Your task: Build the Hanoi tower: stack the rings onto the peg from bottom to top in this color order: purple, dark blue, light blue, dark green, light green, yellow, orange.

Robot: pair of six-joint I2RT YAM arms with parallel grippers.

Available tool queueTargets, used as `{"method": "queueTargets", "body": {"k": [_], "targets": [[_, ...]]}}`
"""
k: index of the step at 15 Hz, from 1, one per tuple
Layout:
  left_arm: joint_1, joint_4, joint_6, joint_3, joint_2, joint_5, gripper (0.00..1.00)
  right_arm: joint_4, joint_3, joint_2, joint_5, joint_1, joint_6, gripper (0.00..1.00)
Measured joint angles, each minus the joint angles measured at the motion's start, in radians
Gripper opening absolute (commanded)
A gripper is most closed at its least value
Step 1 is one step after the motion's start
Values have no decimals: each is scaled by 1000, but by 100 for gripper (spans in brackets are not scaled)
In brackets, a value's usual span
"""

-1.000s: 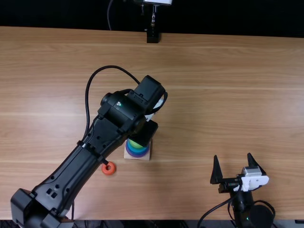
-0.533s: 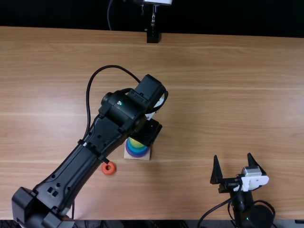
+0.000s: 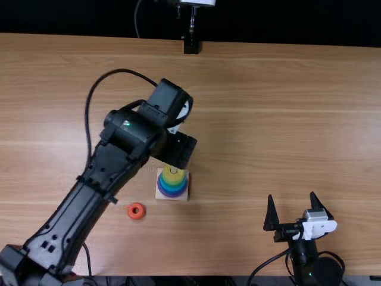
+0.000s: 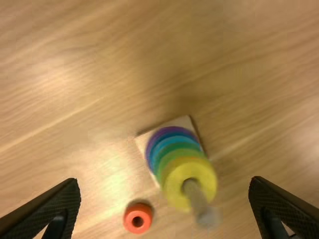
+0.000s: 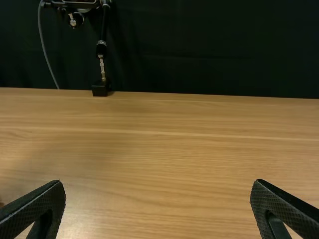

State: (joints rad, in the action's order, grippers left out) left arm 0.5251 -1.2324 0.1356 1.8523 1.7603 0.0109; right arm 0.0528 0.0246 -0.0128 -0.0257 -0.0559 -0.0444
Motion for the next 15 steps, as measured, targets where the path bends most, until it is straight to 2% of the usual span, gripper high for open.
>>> {"method": "queueTargets", "body": {"k": [4,6,9,11,13,15], "targets": [[-69,-19,0,-25,-194,-3,100,0,0,0,0,0,0,100],[-97,-14,-1,-171,-320,-2,100,0,0,0,0,0,1,100],[-134,43,-3,-445,-415,0,100,-1,0,0,0,0,1,100],[-134,165,-38,-607,-451,3,100,-1,0,0,0,0,0,100],[-134,325,-95,-748,-475,4,100,-1,0,0,0,0,1,100],[-132,426,-119,-865,-487,5,100,-1,0,0,0,0,1,100]]}}
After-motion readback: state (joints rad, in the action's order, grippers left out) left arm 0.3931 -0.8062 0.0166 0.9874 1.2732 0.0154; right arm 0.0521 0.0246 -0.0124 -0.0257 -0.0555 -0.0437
